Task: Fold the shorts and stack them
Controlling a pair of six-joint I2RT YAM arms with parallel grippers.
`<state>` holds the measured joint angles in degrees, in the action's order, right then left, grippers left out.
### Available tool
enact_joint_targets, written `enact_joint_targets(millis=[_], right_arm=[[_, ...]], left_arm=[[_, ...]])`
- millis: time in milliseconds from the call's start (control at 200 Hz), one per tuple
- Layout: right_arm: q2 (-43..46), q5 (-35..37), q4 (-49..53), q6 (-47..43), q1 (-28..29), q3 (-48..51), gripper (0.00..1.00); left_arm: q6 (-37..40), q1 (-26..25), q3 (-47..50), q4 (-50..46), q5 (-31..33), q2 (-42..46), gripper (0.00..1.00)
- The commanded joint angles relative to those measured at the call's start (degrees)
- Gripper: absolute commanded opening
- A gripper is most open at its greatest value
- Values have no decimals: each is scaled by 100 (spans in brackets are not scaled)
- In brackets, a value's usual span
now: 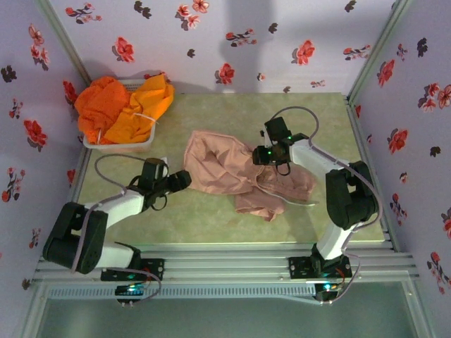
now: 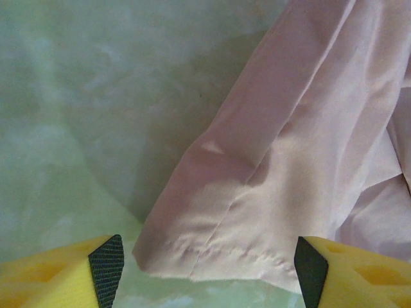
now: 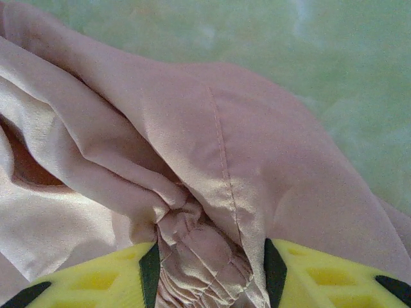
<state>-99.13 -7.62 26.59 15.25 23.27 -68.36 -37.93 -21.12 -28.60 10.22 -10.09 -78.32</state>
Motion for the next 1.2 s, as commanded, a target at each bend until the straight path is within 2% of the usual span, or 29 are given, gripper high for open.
enact_joint_targets(millis=[0, 80, 180, 470, 570, 685, 730, 950, 1195], right_arm=[[-71, -67, -113, 54, 31, 91, 47], [-91, -74, -125, 49, 38, 108, 43], [-130, -51, -76, 38, 49, 81, 44], [158, 250, 149, -118, 56, 50, 47], [311, 427, 254, -171, 62, 43, 50], [594, 615, 370, -197, 56, 47, 53], [737, 639, 429, -197, 63, 42, 53], [1089, 612, 722, -264, 286, -45, 53], [758, 497, 548, 151, 342, 101, 52]], left_arm=[[211, 64, -279, 226, -108, -235, 72], [272, 72, -380, 259, -108, -427, 71], [370, 99, -552, 269, -107, -691, 69], [468, 134, -955, 248, -210, -1281, 50], [438, 135, -950, 257, -307, -1284, 36], [499, 137, -935, 123, -312, -1071, 8], [570, 144, -958, -16, -289, -907, 0], [1062, 141, -1212, -951, 183, 170, 0], [1150, 150, -1198, -1131, 276, 111, 0]])
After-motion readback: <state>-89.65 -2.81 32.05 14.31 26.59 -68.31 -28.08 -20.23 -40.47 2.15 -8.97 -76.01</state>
